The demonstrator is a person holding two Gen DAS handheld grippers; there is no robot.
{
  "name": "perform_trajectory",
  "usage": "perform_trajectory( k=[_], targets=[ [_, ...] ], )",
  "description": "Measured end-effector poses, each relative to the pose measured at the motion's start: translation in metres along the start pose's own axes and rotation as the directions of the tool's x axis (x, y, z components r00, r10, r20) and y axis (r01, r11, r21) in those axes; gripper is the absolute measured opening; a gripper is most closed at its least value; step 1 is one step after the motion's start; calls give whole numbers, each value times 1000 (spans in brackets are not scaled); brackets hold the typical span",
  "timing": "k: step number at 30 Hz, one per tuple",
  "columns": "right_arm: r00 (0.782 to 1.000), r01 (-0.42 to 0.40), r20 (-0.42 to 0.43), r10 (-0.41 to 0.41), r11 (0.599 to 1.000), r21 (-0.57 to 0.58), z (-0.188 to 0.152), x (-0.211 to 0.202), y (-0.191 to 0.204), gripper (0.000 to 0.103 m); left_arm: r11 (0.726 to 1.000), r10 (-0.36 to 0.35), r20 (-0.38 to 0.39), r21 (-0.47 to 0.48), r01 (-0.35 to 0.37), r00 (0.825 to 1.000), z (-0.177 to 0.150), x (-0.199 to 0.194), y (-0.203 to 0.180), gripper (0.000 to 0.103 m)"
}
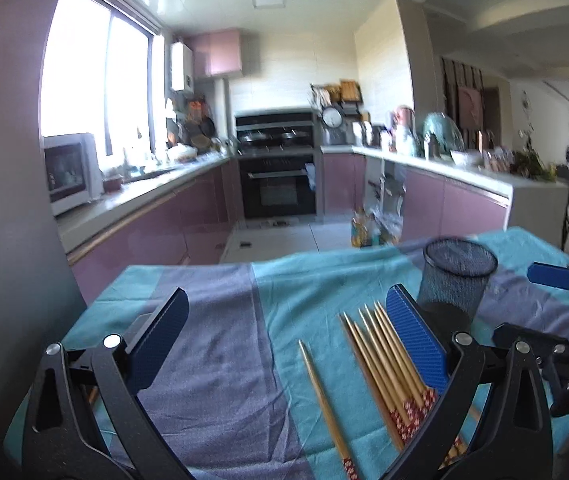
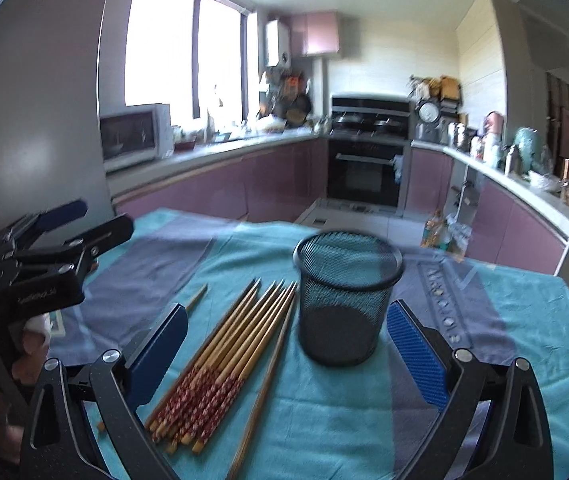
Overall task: Organize utensils
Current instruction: 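Grasp one bamboo chopstick with the left gripper while the right gripper grasps another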
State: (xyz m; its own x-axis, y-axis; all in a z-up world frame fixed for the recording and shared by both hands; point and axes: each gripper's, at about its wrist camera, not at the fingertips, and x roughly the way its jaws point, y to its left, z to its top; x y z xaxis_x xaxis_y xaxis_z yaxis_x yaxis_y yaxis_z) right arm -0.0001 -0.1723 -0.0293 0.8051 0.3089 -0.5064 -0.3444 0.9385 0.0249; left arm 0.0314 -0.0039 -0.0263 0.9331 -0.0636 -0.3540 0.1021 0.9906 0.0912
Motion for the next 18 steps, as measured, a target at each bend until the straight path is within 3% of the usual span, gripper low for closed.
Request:
perform_trajectory(
  k=[6,12,18],
  targets=[
    [986,-30,-166,28,999,-11,-9,33,8,70,997,-52,-174,43,61,983,-19,36,-2,91],
    [962,-23,-272,29,999,24,-17,61,4,51,993,-91,-331,47,112,939,-45,72,-8,73],
    [937,-31,-346,48,998,53,-18,82,2,36,988,-126,-407,28,150,905,-57,96,-14,61]
  ],
)
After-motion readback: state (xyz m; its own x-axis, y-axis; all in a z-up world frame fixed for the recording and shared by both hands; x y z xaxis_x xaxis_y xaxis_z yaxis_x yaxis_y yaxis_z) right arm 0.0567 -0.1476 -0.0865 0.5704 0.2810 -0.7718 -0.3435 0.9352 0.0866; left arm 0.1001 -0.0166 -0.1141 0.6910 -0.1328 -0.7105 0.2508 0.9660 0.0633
